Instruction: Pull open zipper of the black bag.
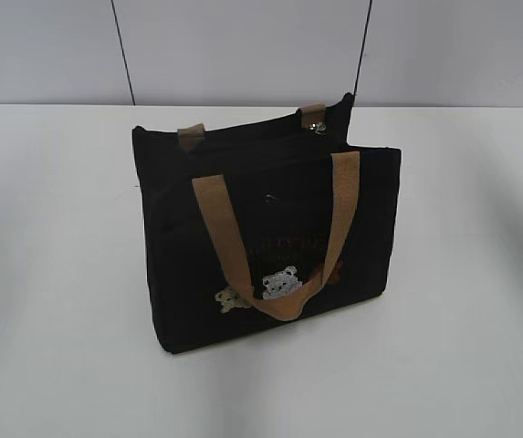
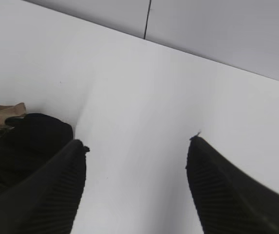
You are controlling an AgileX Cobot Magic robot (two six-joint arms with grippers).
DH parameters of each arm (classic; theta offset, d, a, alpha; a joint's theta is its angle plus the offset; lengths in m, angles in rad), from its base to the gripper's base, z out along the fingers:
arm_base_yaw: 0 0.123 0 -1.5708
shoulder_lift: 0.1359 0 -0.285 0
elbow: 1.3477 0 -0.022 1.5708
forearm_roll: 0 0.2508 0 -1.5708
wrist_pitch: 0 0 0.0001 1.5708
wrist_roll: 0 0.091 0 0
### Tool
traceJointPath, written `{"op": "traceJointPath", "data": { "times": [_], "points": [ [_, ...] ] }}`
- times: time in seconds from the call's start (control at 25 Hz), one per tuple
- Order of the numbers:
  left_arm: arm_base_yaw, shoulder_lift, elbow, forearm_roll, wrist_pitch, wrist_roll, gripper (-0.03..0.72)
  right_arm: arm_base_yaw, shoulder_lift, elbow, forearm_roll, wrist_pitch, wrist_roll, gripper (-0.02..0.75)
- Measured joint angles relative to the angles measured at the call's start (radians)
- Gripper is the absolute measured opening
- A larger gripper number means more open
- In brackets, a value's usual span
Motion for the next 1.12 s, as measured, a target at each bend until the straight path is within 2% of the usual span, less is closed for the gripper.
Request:
{"op": "traceJointPath", "data": {
  "times": [0.16, 0.28, 0.44, 0.84, 1.12],
  "points": [
    [0.000, -0.052, 0.000, 0.002, 0.024, -0.012, 0.540, -0.150, -0.042, 0.007, 0.121, 0.001, -0.058, 0.495],
    [0.000, -0.076, 0.000, 0.002, 0.067, -0.047, 0.535, -0.206, -0.112, 0.085, 0.166, 0.000, -0.086, 0.495],
    [0.000, -0.133, 0.038, 0.000, 0.094, -0.082, 0.533, -0.215, -0.272, 0.314, 0.190, -0.002, -0.110, 0.495],
    [0.000, -0.564, 0.385, -0.009, 0.112, -0.154, 0.532, -0.215, -0.800, 1.016, 0.196, -0.082, -0.125, 0.495],
    [0.000, -0.870, 0.501, -0.010, 0.152, -0.155, 0.521, -0.198, -1.063, 1.257, 0.196, -0.088, -0.127, 0.495]
  ]
}}
